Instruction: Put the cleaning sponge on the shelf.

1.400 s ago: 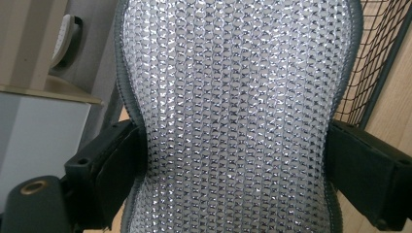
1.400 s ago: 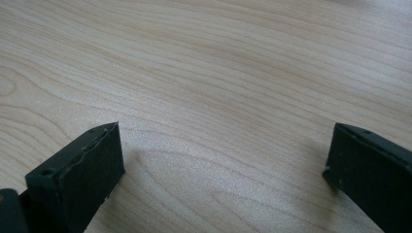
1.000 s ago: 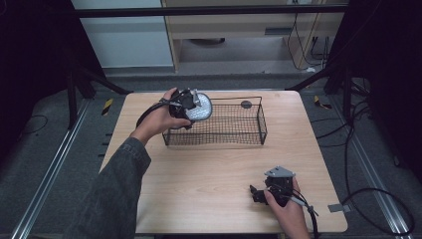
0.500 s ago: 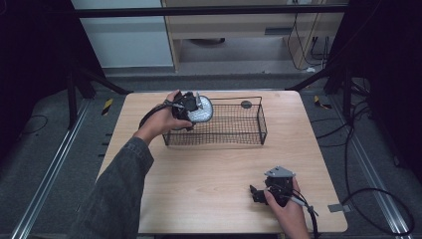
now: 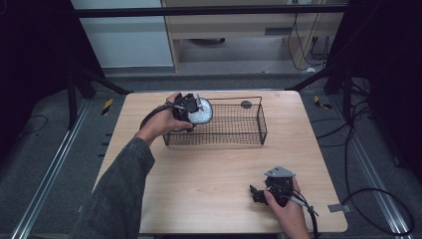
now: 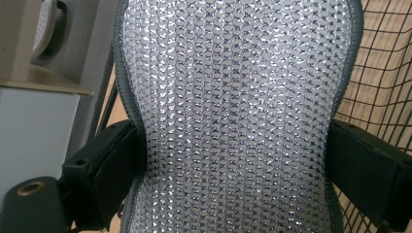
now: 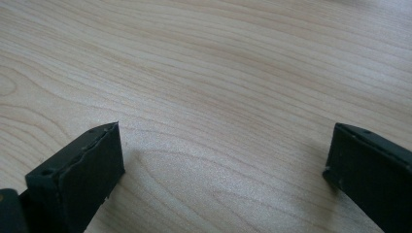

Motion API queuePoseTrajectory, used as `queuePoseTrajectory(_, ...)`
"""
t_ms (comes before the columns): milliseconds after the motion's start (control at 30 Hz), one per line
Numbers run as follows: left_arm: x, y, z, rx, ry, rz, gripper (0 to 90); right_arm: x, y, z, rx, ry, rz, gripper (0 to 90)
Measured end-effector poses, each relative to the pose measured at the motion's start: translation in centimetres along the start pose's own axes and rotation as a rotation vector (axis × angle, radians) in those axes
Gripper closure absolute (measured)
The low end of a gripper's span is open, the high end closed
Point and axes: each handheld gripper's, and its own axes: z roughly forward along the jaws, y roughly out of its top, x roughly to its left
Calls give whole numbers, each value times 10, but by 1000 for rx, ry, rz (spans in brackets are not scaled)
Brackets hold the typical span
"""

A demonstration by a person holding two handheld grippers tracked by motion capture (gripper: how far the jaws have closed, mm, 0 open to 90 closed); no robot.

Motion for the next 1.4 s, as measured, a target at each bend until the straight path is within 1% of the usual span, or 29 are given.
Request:
queuePoseTrajectory(67, -2, 0, 2, 4, -10, 3, 70, 0, 0, 0, 0, 1, 2, 5)
queuePoseTrajectory(200, -2, 0, 4, 10, -12, -13, 49, 0, 0, 0, 0, 1, 3, 5)
queuePoseTrajectory(233, -1, -1, 4, 5, -18, -34, 41, 0, 0, 0, 0, 1, 3, 5)
queuePoseTrajectory(333, 0, -2, 4, -4, -22, -54, 34, 0, 0, 0, 1, 1, -2, 5)
queuePoseTrajectory(367, 0, -3, 4, -13, -28, -66, 31, 0, 0, 0, 1, 1, 0, 5)
queuePoseTrajectory(400, 0, -3, 4, -18, -28, -68, 30, 0, 0, 0, 0, 2, -1, 5)
queuePoseTrajectory(500, 0, -3, 2, -15, -27, -74, 58, 0, 0, 0, 1, 1, -2, 5)
queuePoseTrajectory(533, 1, -5, 1, -27, -34, -91, 60, 0, 0, 0, 0, 1, -2, 5)
queuePoseTrajectory(567, 1, -5, 0, -35, -32, -97, 61, 0, 0, 0, 1, 2, 1, 5)
queuePoseTrajectory(600, 1, -5, 0, -35, -32, -97, 69, 0, 0, 0, 1, 2, 1, 5)
queuePoseTrajectory(633, 2, -6, -2, -42, -38, -106, 83, 0, 0, 0, 0, 2, -1, 5)
queuePoseTrajectory(767, 2, -7, -5, -53, -36, -109, 116, 0, 0, 0, 1, 1, -2, 5)
queuePoseTrajectory(800, 2, -7, -9, -66, -37, -119, 126, 0, 0, 0, 2, 1, -2, 5)
queuePoseTrajectory(833, 2, -7, -9, -66, -37, -119, 138, 0, 0, 0, 2, 1, -1, 4)
queuePoseTrajectory(900, 1, -7, -13, -86, -41, -129, 144, 0, 0, 0, 1, 0, -2, 5)
queuePoseTrajectory(967, -1, -6, -16, -103, -53, -146, 151, 0, 0, 0, 2, 0, -2, 5)
queuePoseTrajectory(1000, -2, -5, -18, -106, -56, -144, 150, 0, 0, 0, 2, 0, -2, 5)
queuePoseTrajectory(1167, -8, -2, -24, -123, -53, -159, 135, 0, 0, 0, 2, 2, -1, 4)
queuePoseTrajectory(1200, -10, -1, -26, -128, -49, -172, 126, 0, 0, 0, 2, 2, -1, 4)
queuePoseTrajectory(1233, -10, -1, -26, -128, -49, -172, 121, 0, 0, 0, 2, 2, -1, 4)
queuePoseTrajectory(1300, -12, 0, -28, -135, -37, -188, 106, 0, 0, 0, 3, 2, 1, 5)
queuePoseTrajectory(1367, -13, 1, -29, -141, -36, -192, 92, 0, 0, 0, 3, 2, 0, 5)
queuePoseTrajectory(1400, -16, 2, -30, -156, -43, -201, 82, 0, 0, 0, 3, 1, 0, 4)
